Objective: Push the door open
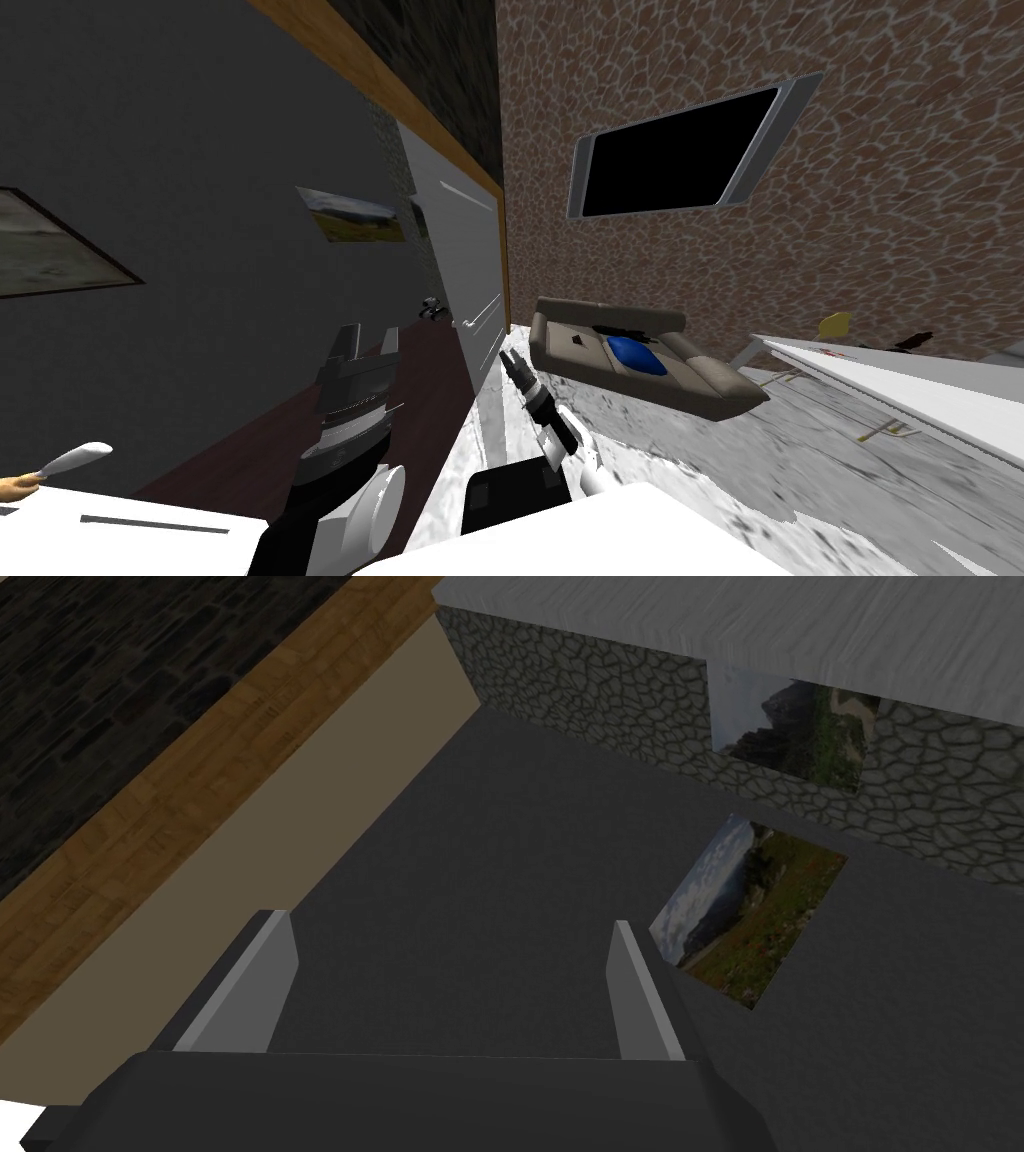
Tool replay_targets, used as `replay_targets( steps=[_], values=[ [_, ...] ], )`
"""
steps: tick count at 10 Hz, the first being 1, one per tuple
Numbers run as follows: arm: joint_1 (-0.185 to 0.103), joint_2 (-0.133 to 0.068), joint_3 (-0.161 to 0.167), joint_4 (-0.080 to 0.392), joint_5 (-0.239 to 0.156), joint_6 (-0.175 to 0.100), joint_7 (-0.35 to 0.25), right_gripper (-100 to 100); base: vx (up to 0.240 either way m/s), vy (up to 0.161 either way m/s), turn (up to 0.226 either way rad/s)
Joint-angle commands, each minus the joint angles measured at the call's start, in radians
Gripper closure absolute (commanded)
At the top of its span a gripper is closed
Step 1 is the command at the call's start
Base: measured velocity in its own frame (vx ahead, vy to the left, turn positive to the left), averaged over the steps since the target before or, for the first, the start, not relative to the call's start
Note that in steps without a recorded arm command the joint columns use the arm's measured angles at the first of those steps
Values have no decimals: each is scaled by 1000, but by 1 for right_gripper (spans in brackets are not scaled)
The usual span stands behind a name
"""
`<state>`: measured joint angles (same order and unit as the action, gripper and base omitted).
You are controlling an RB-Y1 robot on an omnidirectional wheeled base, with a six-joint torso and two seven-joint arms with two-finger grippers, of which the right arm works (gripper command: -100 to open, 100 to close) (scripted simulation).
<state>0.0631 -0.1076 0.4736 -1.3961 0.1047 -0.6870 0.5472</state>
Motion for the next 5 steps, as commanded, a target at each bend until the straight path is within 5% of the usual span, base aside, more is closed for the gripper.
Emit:
replay_targets(
  steps=[1,5],
  values=[
    [-19,5,21,40,4,-8,32,-100,99,-5,-10],
    [-50,7,57,112,10,-29,84,-100,90,-7,-11]
  ],
)
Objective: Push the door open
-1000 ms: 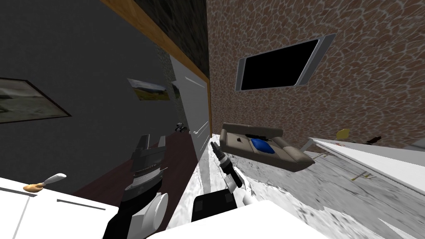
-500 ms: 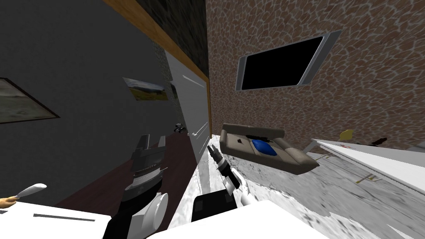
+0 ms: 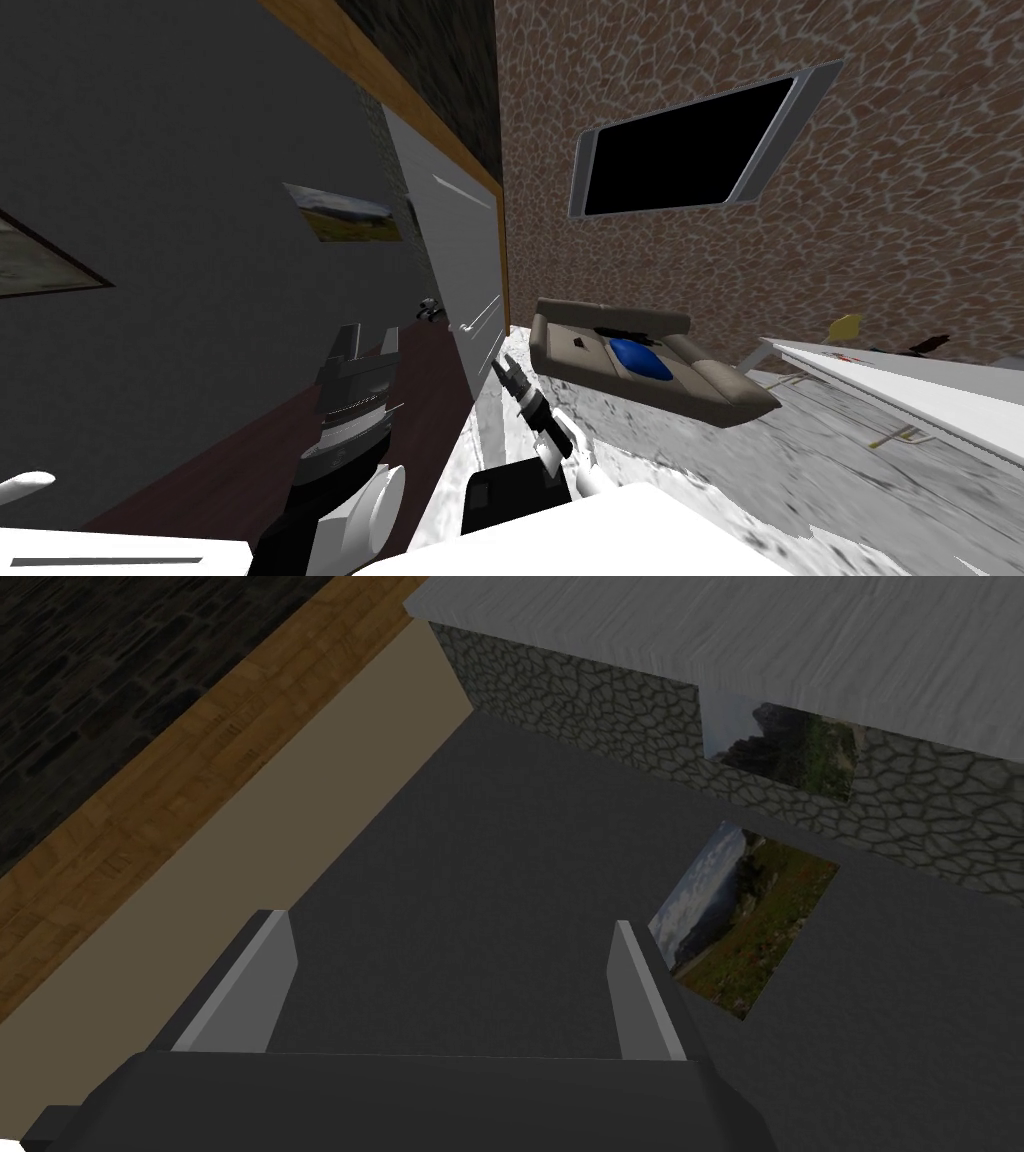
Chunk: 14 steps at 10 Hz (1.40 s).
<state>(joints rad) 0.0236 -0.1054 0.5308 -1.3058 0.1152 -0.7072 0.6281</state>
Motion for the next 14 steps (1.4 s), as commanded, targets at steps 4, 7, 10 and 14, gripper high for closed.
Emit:
replay_targets(
  steps=[4,7,10,14],
  values=[
    [-40,8,36,93,6,-30,55,-100,72,-6,-9],
    [-70,12,71,163,11,-51,106,-100,81,-1,-13],
    [-99,17,106,232,17,-71,156,-100,97,-17,-11],
    [-136,25,151,321,25,-97,219,-100,105,-3,-12]
  ],
)
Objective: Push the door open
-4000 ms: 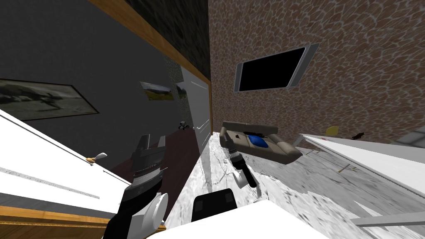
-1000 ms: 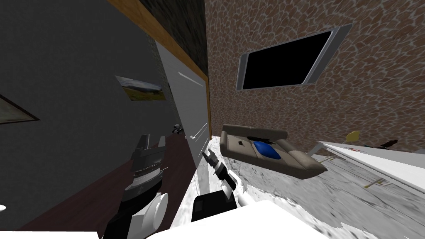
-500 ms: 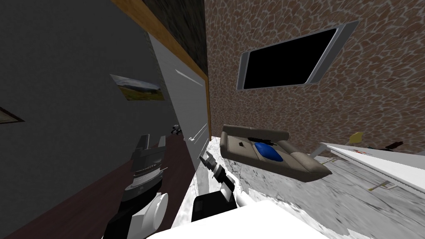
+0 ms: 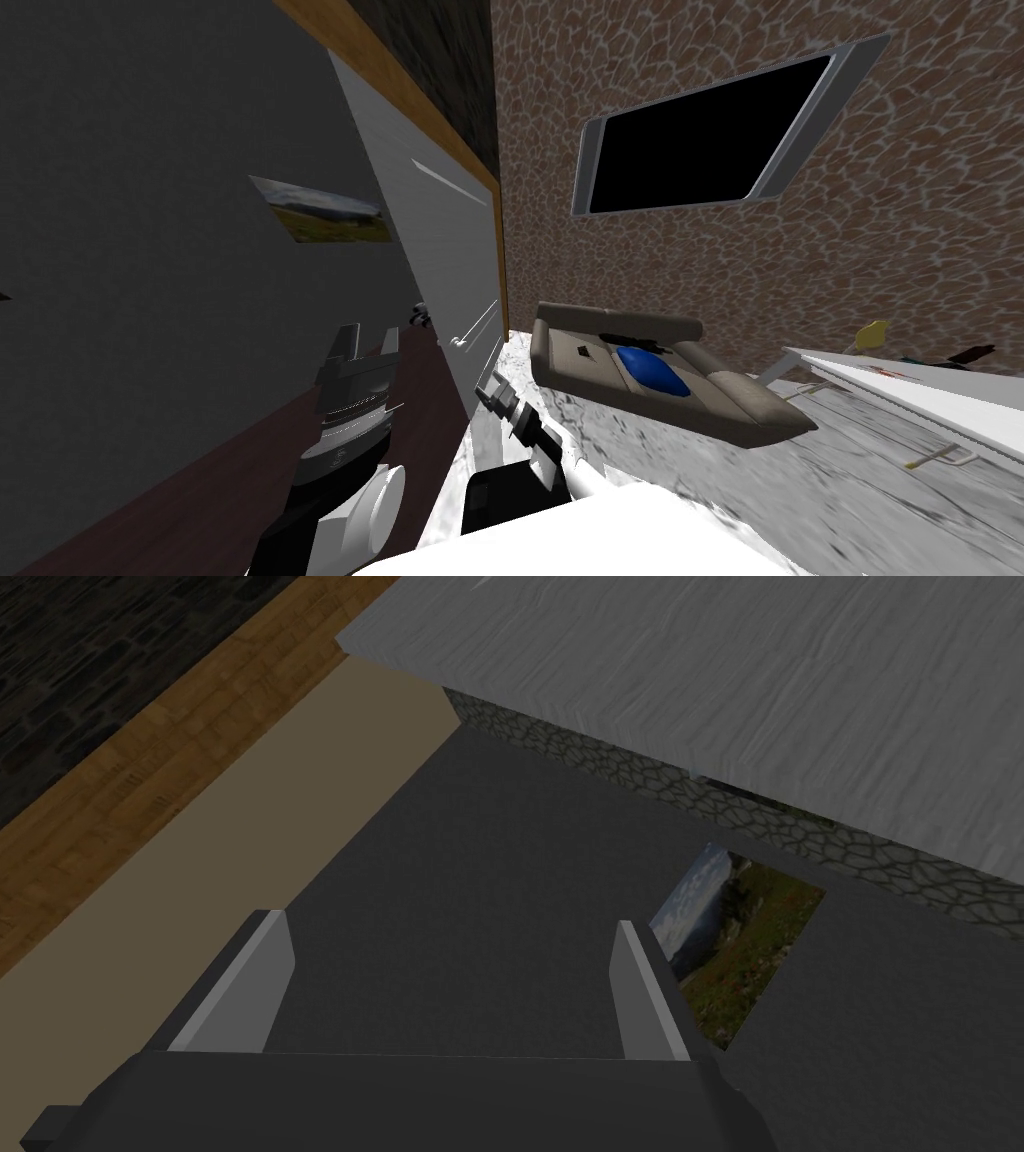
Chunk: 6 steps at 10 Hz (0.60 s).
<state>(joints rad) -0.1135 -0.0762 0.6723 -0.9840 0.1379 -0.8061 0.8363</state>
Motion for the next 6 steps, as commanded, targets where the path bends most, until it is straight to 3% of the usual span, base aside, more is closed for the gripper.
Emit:
replay_targets(
  steps=[1,5,6],
  values=[
    [-17,0,31,43,6,-11,43,-100,136,17,-17],
    [-51,11,72,123,12,-35,101,-100,119,-11,-13],
    [-51,11,72,123,12,-35,101,-100,57,1,-3]
  ],
)
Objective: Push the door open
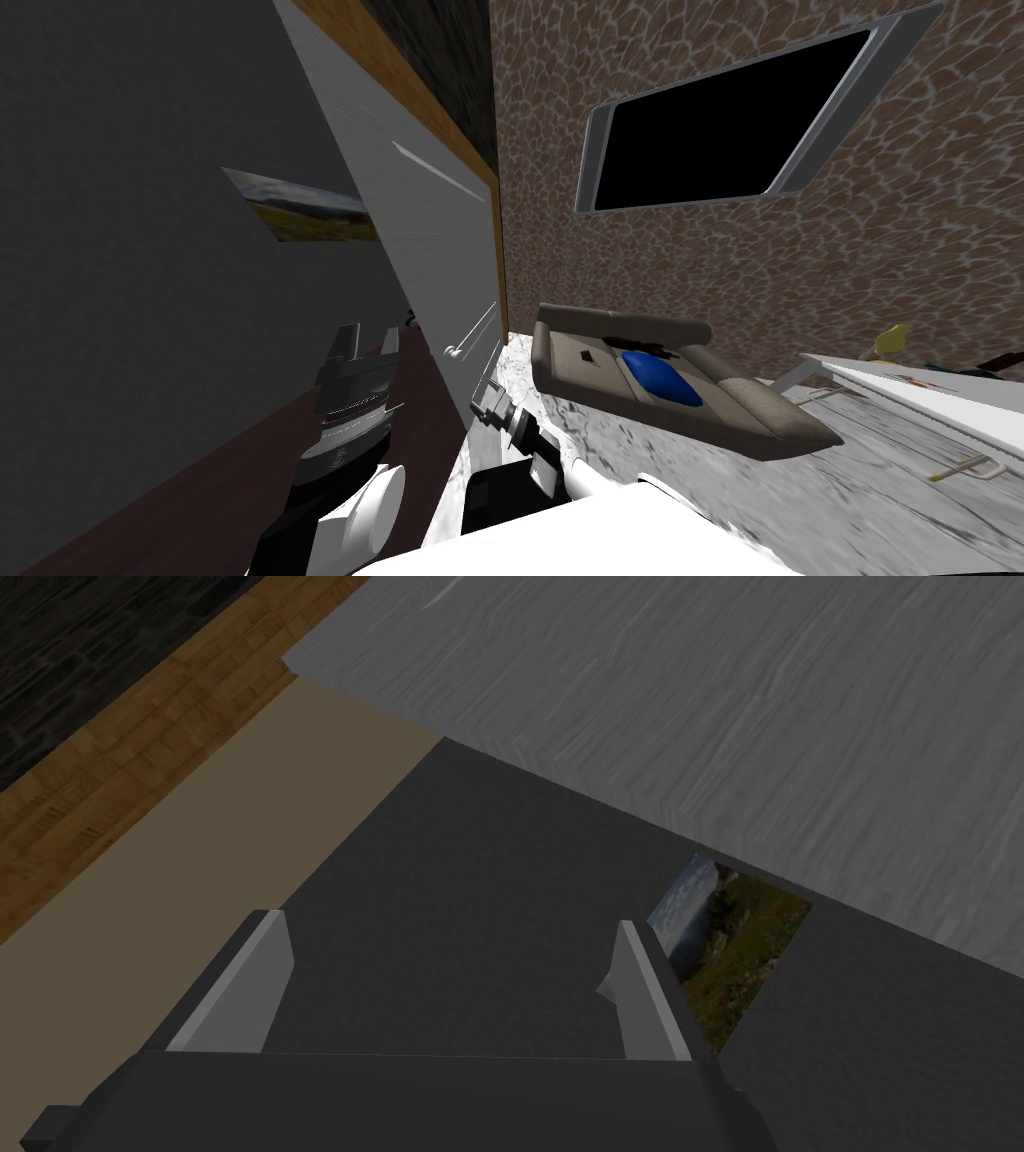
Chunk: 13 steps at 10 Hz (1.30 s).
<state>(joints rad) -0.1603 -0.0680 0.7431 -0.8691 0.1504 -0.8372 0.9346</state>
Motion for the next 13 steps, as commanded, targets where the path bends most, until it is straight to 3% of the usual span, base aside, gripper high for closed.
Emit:
replay_targets(
  steps=[1,13],
  values=[
    [-13,5,11,28,2,-9,17,-100,51,6,-6],
    [-110,49,128,260,21,-77,184,-100,105,-2,-11]
  ],
)
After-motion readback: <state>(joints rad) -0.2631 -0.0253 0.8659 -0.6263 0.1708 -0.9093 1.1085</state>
